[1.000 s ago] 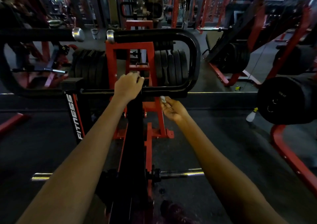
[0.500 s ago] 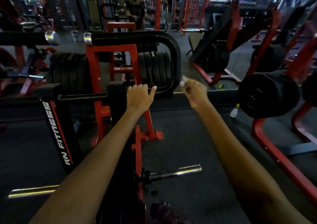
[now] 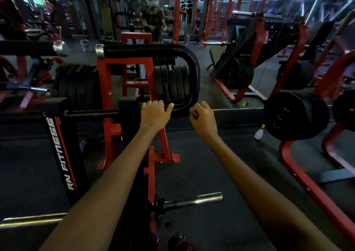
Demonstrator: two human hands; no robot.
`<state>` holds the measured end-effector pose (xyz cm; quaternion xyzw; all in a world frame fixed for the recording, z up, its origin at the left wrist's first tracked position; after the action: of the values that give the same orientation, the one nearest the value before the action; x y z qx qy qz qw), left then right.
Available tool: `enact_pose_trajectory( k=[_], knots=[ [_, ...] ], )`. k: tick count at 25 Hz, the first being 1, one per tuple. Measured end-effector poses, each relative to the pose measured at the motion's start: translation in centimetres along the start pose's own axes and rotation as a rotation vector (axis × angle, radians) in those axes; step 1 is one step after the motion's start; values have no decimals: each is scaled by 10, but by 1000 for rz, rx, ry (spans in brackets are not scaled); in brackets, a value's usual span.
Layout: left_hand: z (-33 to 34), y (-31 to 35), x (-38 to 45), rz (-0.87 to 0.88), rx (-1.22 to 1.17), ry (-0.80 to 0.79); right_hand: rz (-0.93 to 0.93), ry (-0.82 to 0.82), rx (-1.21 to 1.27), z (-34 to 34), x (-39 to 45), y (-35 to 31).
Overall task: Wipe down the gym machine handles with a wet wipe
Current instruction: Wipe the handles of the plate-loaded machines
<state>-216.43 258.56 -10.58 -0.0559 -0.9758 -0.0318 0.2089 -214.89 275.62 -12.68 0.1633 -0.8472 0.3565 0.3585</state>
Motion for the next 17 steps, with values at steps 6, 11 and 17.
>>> enact_pose_trajectory(
  k=[6, 11, 17],
  knots=[
    [1, 0, -1, 4, 61, 29, -139, 181, 61, -31, 69, -25],
    [0, -1, -2, 28, 64, 25, -216, 95, -182, -6, 49, -25],
    [1, -1, -1, 7, 49, 11, -136, 70, -27, -23, 47, -31]
  ],
)
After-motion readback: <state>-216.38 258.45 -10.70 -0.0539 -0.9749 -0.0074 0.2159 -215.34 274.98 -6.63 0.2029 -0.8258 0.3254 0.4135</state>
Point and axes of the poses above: each hand's wrist, its own x-axis towards the middle knuckle, its own z-axis out of the palm, y = z × x, the point moved 1 cm from there along x, towards the middle knuckle, and after that the axes turned 9 degrees about x, right-handed, at the moved point
